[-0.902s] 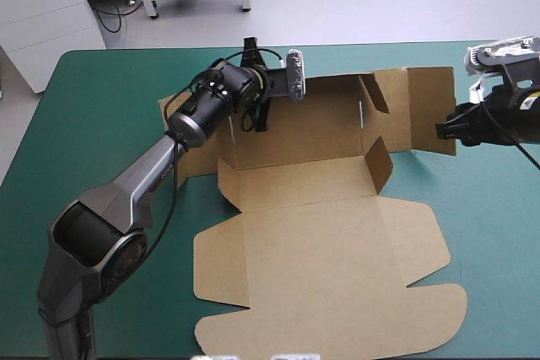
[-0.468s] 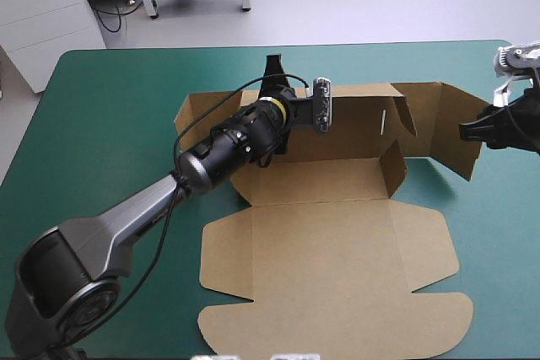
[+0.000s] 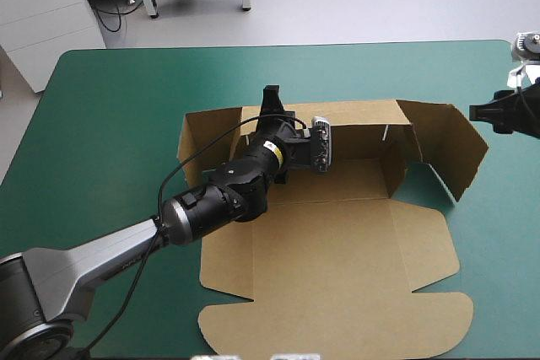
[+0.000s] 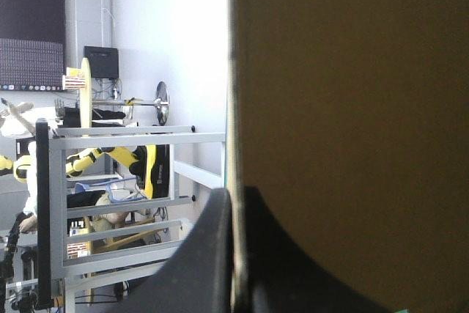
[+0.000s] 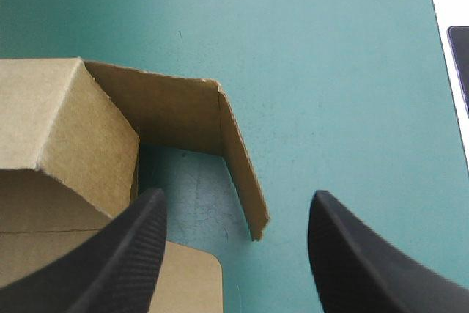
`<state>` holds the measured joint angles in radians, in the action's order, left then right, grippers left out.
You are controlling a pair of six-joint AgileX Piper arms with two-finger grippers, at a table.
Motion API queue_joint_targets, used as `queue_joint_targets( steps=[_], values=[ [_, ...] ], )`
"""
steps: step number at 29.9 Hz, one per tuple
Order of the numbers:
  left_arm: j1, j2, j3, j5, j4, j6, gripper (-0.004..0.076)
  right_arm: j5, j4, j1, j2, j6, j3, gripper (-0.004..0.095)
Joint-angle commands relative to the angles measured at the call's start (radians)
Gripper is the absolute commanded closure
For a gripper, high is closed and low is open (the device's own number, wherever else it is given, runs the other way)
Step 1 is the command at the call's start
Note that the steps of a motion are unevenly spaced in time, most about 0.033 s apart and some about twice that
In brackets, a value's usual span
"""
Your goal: Fold the box
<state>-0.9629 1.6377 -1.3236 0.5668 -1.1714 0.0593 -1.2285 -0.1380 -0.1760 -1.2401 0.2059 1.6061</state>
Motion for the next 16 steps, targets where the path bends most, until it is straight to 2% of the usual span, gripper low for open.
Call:
queue_joint_targets(
  steps=[1,8,16],
  values=[
    [-0.028,-0.046,-0.022,0.0,-0.172,0.196,0.0756,0.054,-0.034,-0.013,-0.029,0.013,0.068,0.038],
    [-0.037,-0.012,-0.022,0.06,-0.248,0.291,0.0756,0.063,-0.05,-0.013,-0.162,0.007,0.203,0.038],
    [-0.039,0.019,-0.022,0.034,-0.26,0.292,0.0756,0.059,-0.103,-0.013,-0.353,0.007,0.327,0.038]
  ],
)
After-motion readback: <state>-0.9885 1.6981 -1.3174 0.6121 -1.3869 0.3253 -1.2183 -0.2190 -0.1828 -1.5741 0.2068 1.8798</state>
